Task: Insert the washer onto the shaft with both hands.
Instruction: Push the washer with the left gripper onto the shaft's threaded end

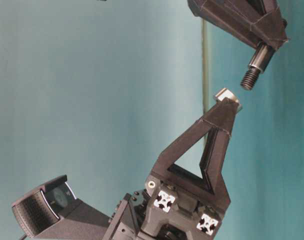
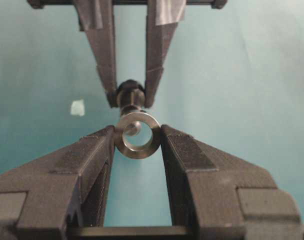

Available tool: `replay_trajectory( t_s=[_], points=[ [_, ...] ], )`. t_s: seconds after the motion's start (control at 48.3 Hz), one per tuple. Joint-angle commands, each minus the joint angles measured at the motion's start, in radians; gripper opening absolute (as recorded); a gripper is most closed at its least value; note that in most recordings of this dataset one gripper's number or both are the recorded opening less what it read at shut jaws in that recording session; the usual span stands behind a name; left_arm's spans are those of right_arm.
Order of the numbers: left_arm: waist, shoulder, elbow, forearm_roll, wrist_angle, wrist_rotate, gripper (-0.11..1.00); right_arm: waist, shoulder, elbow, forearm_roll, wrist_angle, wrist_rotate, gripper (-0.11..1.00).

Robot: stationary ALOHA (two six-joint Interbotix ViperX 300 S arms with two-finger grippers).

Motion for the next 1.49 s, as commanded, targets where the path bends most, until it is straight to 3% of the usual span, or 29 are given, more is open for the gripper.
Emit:
replay_trajectory(
  t_s=[0.0,1.47],
  points=[
    [-0.003,-0.006,-0.015,0.002,-0.011,-0.002,0.37,0.002,-0.006,-0.014,0.009,-0.025,0.008,0.00],
    [0.006,0.058,-0.072,0.002,0.003,0.003,0.37,0.008,0.002,-0.032,0.012,-0.061,0.008,0.00]
  ],
)
